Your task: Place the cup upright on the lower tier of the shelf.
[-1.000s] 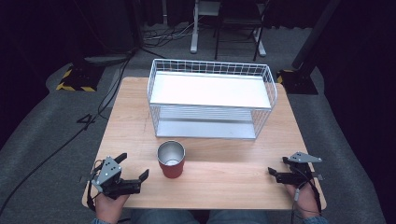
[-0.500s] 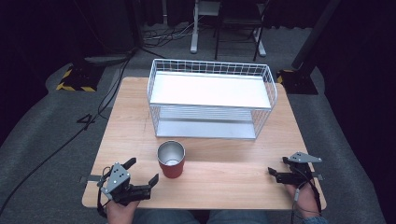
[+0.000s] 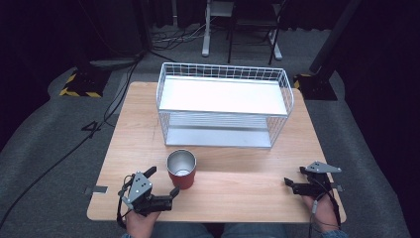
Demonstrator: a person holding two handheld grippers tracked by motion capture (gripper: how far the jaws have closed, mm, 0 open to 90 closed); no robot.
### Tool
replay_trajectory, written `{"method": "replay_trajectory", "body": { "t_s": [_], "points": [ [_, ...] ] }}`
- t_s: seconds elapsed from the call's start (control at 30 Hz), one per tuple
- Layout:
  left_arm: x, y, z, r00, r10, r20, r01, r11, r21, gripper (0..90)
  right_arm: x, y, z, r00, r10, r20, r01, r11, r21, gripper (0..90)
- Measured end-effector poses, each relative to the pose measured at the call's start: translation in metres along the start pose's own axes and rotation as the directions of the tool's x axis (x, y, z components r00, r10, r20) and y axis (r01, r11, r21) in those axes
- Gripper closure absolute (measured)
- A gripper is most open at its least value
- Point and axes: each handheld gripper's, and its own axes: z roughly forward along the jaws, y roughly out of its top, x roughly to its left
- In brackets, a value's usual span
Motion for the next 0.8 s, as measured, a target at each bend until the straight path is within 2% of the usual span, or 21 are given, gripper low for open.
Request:
{"method": "replay_trajectory", "body": {
  "t_s": [0.13,0.4,0.57,0.73,0.8],
  "points": [
    [0.001,0.0,0.009,0.9999,-0.014,0.001,0.014,0.9994,0.033,0.0,0.0,0.0,0.0,1.0,0.0,0.001,0.0,1.0,-0.001,17.1],
    [-0.001,0.0,0.025,0.9996,-0.008,0.027,0.006,0.9975,0.071,0.0,0.0,0.0,0.0,1.0,0.001,0.001,-0.001,1.0,0.0,17.2],
    [-0.001,0.0,0.035,0.9993,-0.023,0.029,0.02,0.9946,0.102,0.0,0.0,0.0,0.0,1.0,0.002,0.001,-0.002,1.0,0.0,17.5],
    [-0.001,-0.001,0.044,0.9994,-0.024,0.027,0.02,0.9895,0.143,0.0,0.0,0.0,0.0,1.0,0.004,0.002,-0.004,1.0,-0.001,17.7],
    [-0.001,-0.002,0.05,0.9994,-0.03,0.015,0.027,0.9838,0.177,0.0,0.0,0.0,0.0,1.0,0.005,0.004,-0.005,1.0,-0.001,18.0]
  ]
}}
